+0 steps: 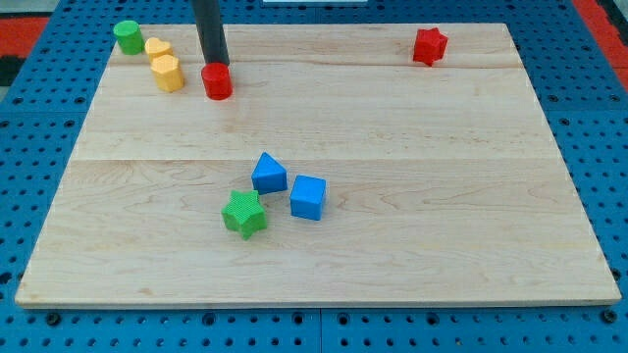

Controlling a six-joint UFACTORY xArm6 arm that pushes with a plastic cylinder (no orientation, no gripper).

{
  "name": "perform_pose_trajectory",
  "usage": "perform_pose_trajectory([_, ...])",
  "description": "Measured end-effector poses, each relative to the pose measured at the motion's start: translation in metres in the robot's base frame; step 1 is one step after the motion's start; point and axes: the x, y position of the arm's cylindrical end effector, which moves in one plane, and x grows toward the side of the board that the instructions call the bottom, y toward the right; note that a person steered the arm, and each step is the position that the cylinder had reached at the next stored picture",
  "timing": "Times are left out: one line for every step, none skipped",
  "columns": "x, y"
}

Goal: Move the red circle towards the top center

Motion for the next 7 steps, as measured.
perform_pose_trajectory([0.017, 0.022])
perform_pose_trajectory([0.02, 0.003])
perform_pose_trajectory([0.02, -0.054])
perform_pose_trajectory([0.05, -0.069])
perform_pose_trajectory([0.081, -0.048])
perform_pose_trajectory([0.062, -0.009])
perform_pose_trajectory([0.035, 0.026])
